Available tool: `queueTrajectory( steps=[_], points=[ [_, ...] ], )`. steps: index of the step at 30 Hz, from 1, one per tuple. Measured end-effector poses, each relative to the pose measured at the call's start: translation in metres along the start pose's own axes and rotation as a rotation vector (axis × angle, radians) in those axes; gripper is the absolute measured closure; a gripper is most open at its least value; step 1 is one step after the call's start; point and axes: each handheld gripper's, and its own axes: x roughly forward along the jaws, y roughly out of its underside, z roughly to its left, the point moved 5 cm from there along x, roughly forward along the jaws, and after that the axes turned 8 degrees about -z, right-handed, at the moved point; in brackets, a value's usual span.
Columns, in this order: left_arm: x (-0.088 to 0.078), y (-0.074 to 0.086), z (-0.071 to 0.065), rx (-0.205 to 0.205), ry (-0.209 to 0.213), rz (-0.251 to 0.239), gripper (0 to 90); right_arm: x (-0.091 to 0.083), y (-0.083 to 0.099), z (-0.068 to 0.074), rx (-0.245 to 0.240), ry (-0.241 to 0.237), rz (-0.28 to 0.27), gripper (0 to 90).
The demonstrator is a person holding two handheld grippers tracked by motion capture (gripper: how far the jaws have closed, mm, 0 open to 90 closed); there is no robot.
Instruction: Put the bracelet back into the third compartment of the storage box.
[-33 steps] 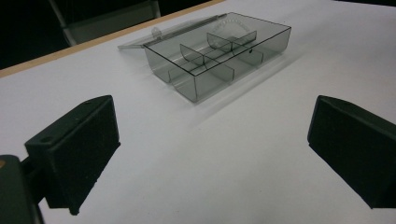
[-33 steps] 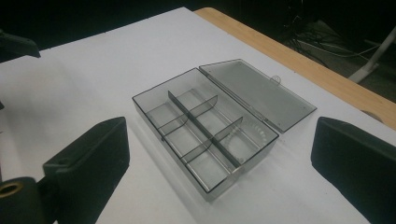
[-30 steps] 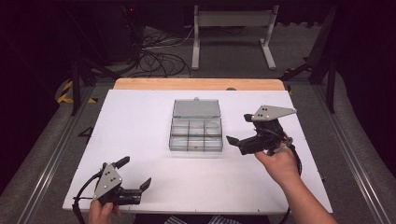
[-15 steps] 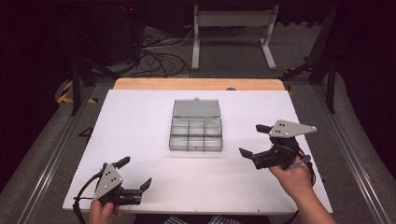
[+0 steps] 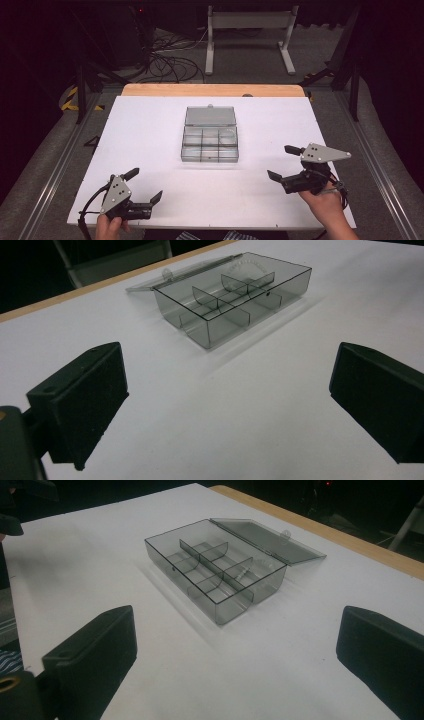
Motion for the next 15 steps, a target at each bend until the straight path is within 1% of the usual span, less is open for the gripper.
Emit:
queueTrajectory(
  steps=[4, 7, 12, 15],
  points=[
    [0.0, 0.0, 0.0, 0.003, 0.0, 0.0, 2.9, -0.006, 0.011, -0.002, 0.0, -0.001, -0.023, 3.7],
    [0.0, 0.0, 0.0, 0.0, 0.0, 0.001, 2.9, -0.01, 0.02, -0.004, 0.006, 0.0, -0.027, 3.7],
    [0.0, 0.0, 0.0, 0.001, -0.003, 0.0, 2.9, -0.013, 0.036, -0.009, 0.032, 0.015, -0.014, 3.5],
    [0.001, 0.001, 0.001, 0.002, -0.007, 0.0, 2.9, -0.014, 0.045, -0.01, 0.031, 0.015, -0.004, 2.6]
  ],
)
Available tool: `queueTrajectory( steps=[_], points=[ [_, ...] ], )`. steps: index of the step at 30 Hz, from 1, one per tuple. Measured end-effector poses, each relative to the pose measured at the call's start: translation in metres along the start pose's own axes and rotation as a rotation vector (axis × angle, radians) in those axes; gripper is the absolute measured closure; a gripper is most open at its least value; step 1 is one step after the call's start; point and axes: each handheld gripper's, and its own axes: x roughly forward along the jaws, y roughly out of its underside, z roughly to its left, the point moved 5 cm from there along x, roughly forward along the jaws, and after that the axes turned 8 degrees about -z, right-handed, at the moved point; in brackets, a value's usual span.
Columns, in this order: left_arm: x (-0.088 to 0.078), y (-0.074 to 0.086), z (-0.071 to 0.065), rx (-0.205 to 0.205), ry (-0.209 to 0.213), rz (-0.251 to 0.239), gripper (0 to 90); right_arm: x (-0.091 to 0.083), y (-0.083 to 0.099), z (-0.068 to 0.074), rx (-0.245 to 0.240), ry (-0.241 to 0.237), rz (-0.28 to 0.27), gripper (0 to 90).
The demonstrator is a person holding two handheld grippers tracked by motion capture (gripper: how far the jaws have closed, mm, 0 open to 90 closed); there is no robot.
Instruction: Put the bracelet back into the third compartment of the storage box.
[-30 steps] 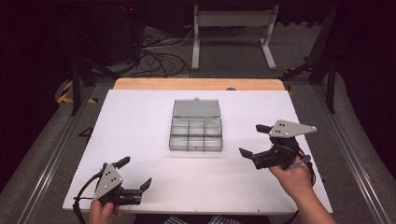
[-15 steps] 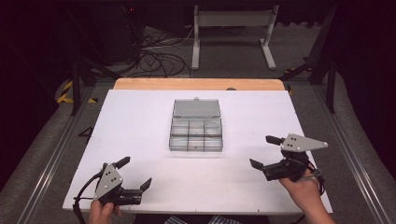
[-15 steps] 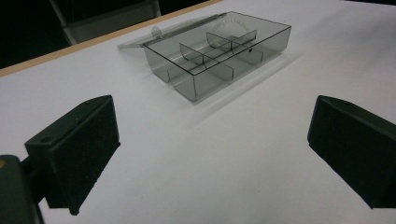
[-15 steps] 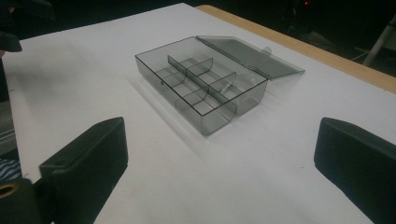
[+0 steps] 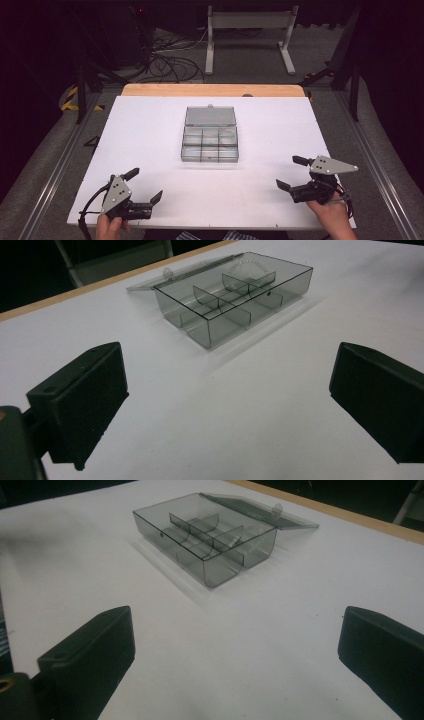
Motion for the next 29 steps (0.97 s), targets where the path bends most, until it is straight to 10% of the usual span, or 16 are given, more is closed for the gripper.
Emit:
queueTrajectory(
  steps=[15, 29],
  points=[
    [0.0, 0.001, -0.001, -0.008, 0.008, 0.0, 2.8, 0.001, 0.039, -0.003, 0.039, -0.014, 0.023, 0.0],
    [0.0, 0.001, -0.001, 0.007, 0.014, -0.001, 2.9, 0.003, 0.046, -0.004, -0.017, 0.045, 0.171, 0.0]
  ],
)
